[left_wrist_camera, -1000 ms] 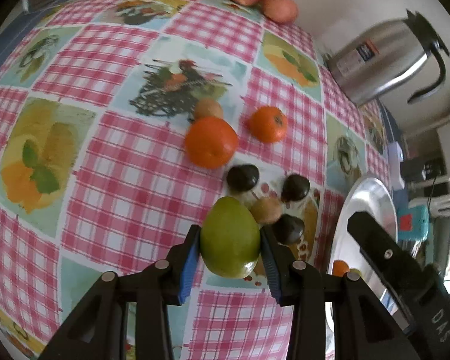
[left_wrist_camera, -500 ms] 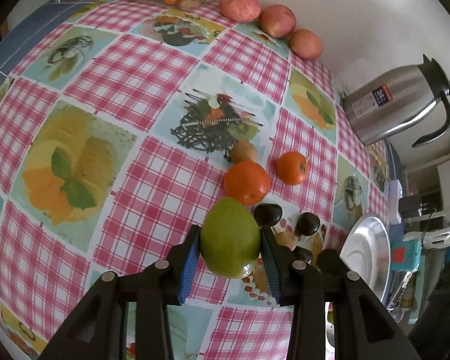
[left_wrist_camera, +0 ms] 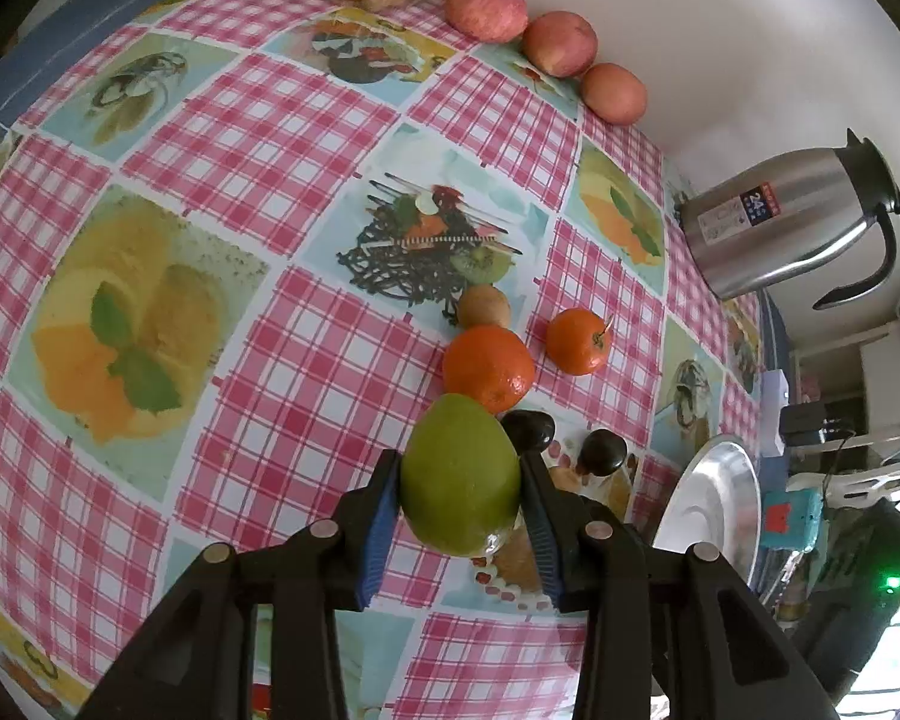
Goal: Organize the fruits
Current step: 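Close the right tool on a dark plum while the left tool holds the green fruit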
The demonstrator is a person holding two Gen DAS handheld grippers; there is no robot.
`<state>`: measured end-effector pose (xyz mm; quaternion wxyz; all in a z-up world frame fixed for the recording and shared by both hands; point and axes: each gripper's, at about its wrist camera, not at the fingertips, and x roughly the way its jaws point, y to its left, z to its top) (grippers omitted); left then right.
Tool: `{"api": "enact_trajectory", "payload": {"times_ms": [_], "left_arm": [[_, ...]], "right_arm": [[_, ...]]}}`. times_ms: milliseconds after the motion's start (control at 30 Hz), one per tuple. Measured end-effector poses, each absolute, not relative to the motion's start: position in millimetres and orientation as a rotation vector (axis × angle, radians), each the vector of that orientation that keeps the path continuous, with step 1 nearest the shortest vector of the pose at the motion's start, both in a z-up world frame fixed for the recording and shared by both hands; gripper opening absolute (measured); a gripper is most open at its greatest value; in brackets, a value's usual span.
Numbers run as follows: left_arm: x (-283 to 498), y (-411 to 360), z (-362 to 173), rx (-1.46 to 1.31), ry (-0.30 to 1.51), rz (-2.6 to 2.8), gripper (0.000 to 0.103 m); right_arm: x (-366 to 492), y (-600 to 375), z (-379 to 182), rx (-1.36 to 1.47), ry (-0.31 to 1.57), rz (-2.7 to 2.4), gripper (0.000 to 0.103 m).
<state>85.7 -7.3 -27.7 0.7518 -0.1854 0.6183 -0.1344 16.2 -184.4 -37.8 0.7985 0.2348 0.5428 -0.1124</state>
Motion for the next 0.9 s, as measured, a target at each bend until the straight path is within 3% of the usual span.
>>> {"api": "enact_trajectory", "payload": {"times_ms": [900], "left_arm": [[87, -8, -29, -0.409, 1.354, -0.296, 0.042]], "right_arm": [[21, -183, -49, 0.494, 1.202, -0.244, 0.028]]}}
